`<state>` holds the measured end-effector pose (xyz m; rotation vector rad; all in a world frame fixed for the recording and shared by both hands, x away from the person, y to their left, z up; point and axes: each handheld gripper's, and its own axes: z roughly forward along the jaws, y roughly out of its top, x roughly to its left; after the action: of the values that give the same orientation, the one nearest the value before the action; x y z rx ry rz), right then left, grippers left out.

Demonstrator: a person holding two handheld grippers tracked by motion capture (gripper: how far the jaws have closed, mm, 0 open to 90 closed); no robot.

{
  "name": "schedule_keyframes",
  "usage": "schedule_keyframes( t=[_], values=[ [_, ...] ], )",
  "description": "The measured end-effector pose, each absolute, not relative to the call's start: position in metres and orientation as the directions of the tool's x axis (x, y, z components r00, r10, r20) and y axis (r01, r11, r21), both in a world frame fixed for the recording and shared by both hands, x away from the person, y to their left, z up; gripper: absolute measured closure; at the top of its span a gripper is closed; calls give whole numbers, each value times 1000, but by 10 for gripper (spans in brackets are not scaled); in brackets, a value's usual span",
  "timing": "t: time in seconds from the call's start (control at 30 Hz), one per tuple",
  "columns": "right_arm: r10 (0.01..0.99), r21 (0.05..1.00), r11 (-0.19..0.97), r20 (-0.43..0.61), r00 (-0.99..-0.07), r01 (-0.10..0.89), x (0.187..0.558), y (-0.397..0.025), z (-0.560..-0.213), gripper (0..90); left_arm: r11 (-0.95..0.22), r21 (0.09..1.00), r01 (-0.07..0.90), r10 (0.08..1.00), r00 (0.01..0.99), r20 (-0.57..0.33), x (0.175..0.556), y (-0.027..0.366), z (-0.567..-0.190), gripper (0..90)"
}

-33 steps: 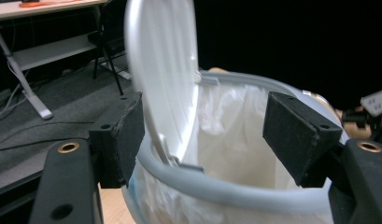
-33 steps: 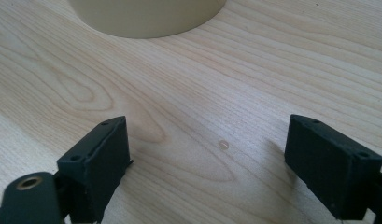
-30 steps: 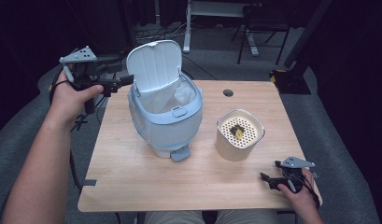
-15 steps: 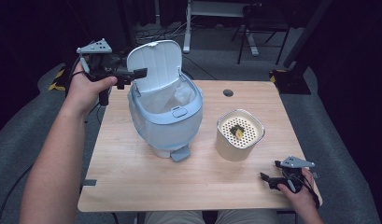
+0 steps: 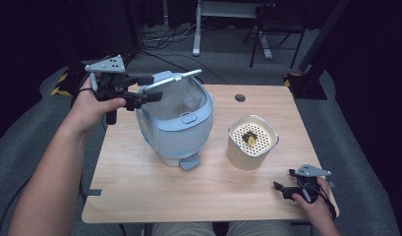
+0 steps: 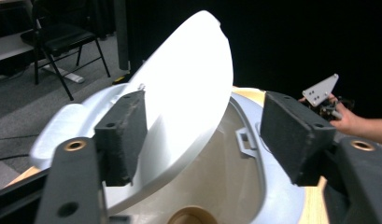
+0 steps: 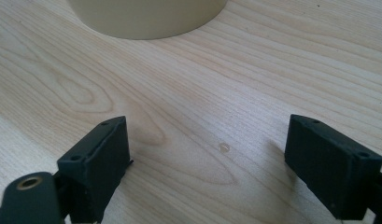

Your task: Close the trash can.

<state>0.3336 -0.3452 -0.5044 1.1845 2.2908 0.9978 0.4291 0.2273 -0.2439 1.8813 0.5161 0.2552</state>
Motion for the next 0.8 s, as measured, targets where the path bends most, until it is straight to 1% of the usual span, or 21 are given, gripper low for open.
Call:
schedule_keyframes(
  t=[0.13,0.23,0.3,0.37,0.5,0.57,0.63,0.77,0.8],
  values=[
    [819,734,393,-6,-574,553,334,-345,-504,141,-312,922,230,431,899,-79,421,217,-249,316],
    [819,734,393,-6,-574,553,334,-345,-504,141,-318,916,246,410,907,-101,416,210,-253,326],
    [819,734,394,-6,-574,553,334,-345,-504,141,-313,906,286,402,904,-146,416,207,-257,342],
    [819,734,394,-6,-574,553,334,-345,-504,141,-312,894,322,387,902,-190,416,204,-262,394],
    [819,734,394,-6,-574,553,334,-345,-504,141,-328,878,349,363,904,-224,417,196,-271,414],
    [819,734,394,-6,-574,553,334,-345,-504,141,-337,871,358,359,904,-233,419,193,-276,432],
    [819,734,393,-6,-574,553,334,-345,-504,141,-321,878,354,357,904,-234,421,190,-279,448],
    [819,734,394,-6,-574,553,334,-345,-504,141,-305,886,349,380,898,-223,425,187,-280,474],
    [818,735,394,-7,-574,553,334,-345,-504,141,-305,887,348,384,897,-220,426,186,-280,492]
  ],
)
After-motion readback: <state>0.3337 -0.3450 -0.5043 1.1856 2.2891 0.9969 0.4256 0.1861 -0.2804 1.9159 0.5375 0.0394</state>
